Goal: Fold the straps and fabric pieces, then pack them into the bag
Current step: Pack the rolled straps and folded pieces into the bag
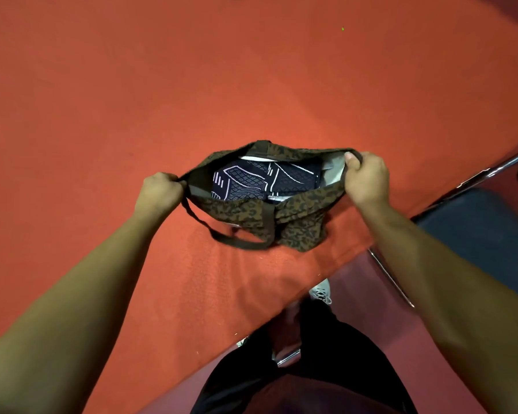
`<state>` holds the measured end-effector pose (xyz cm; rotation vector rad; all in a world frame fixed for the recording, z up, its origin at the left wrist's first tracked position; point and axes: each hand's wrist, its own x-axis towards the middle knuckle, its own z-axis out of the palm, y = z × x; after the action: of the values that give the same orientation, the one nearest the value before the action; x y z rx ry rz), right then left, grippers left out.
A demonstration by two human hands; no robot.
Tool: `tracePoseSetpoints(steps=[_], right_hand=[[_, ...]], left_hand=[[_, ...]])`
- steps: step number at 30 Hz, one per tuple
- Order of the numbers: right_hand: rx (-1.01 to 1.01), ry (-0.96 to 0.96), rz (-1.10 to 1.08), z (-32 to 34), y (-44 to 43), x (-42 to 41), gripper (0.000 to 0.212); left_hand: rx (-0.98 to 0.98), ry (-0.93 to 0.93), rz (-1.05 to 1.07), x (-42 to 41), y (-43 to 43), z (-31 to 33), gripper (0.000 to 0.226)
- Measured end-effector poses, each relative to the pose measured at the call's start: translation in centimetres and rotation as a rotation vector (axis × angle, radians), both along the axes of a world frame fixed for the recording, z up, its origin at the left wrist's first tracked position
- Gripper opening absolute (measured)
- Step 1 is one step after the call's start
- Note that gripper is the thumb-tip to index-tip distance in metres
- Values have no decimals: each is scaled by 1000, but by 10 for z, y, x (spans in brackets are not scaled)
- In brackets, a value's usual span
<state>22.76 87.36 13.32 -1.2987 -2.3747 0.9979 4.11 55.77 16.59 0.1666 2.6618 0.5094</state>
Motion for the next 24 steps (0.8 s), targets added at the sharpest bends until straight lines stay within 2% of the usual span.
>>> tracePoseSetpoints(steps=[2,6,8,10,13,15,17,20,21,24], right_hand=[[-14,8,18,0,-1,-3,39],[-97,-116,82,-19,-17,12,42],[-108,-143,74,-27,-24,23,43],[-85,-158,79,-31,-29,34,40],[-45,-133,159,-26,-37,47,18],[-10,-56,281,-21,-42,53,30],[3,-58,409,-19,-45,57,26],[54,-198,588,-21,-48,64,14],[81,-283,635,-22,-47,66,17],[237,-530,812,-19,-47,73,50]], left_hand=[[4,-12,-15,8,-9,2,24],[-113,-169,-81,35,-28,-10,26],[-101,-182,-120,47,-34,-15,27],[-71,-86,-206,55,-41,-20,20],[-32,48,-446,67,-44,-22,16],[-93,199,-615,72,-44,-21,10],[-249,406,-874,76,-42,-23,30],[-351,404,-1018,74,-41,-27,39],[-367,416,-1031,74,-41,-29,39],[-409,364,-1093,74,-43,-33,35]])
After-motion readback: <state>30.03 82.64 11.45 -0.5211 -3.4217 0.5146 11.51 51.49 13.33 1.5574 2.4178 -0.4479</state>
